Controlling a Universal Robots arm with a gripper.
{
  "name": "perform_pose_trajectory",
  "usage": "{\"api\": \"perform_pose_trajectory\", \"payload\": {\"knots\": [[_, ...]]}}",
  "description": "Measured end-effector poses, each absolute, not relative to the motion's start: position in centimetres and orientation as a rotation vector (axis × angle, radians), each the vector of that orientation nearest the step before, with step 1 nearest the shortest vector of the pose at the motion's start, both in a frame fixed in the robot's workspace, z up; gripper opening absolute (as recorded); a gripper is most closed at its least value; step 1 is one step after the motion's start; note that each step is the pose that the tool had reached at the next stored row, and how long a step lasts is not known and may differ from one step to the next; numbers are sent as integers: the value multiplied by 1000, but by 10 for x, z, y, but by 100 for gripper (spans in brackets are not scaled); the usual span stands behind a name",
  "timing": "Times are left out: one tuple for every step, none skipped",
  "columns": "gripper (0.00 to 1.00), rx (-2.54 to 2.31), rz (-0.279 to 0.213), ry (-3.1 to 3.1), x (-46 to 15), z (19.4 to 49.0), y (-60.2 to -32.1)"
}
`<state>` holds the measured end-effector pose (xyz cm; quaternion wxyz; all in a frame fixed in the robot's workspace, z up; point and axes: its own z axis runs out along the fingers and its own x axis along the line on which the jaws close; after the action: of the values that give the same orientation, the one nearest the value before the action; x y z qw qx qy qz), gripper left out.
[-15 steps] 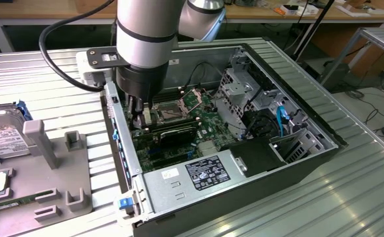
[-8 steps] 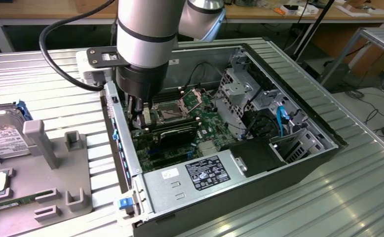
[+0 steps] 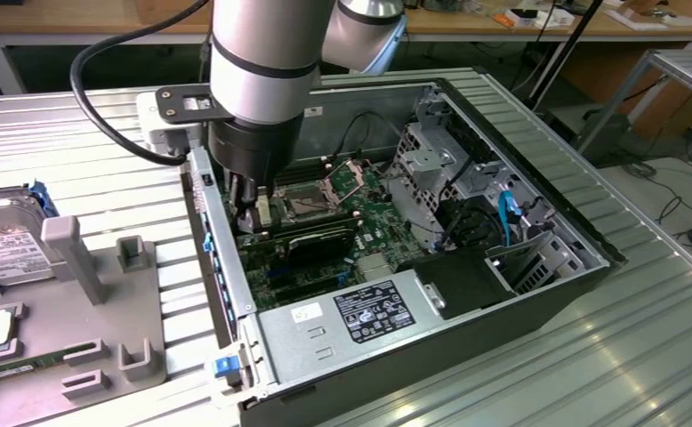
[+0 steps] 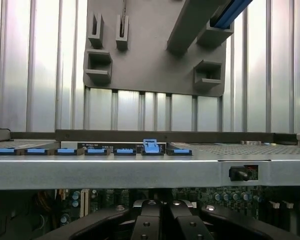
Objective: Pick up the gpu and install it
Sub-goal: 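Press down on the gpu until it lock into place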
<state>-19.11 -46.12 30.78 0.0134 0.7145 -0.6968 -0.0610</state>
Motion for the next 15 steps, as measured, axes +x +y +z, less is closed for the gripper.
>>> {"api": "perform_pose_trajectory", "payload": {"knots": [[11,2225,-191,-2170,-191,308,-462],[11,2224,-193,-2169,-191,308,-462],[11,2223,-194,-2168,-191,308,-463],[11,2222,-196,-2167,-191,307,-463],[11,2221,-197,-2167,-191,307,-463],[11,2221,-197,-2167,-192,307,-464],[11,2221,-197,-2167,-192,307,-464],[11,2221,-197,-2167,-192,307,-464],[11,2220,-197,-2167,-192,307,-464],[11,2219,-198,-2168,-192,307,-464],[11,2219,-199,-2168,-192,307,-464],[11,2218,-201,-2168,-192,307,-464],[11,2217,-205,-2169,-192,307,-464],[11,2214,-214,-2170,-192,307,-464],[11,2211,-220,-2169,-192,307,-464]]}}
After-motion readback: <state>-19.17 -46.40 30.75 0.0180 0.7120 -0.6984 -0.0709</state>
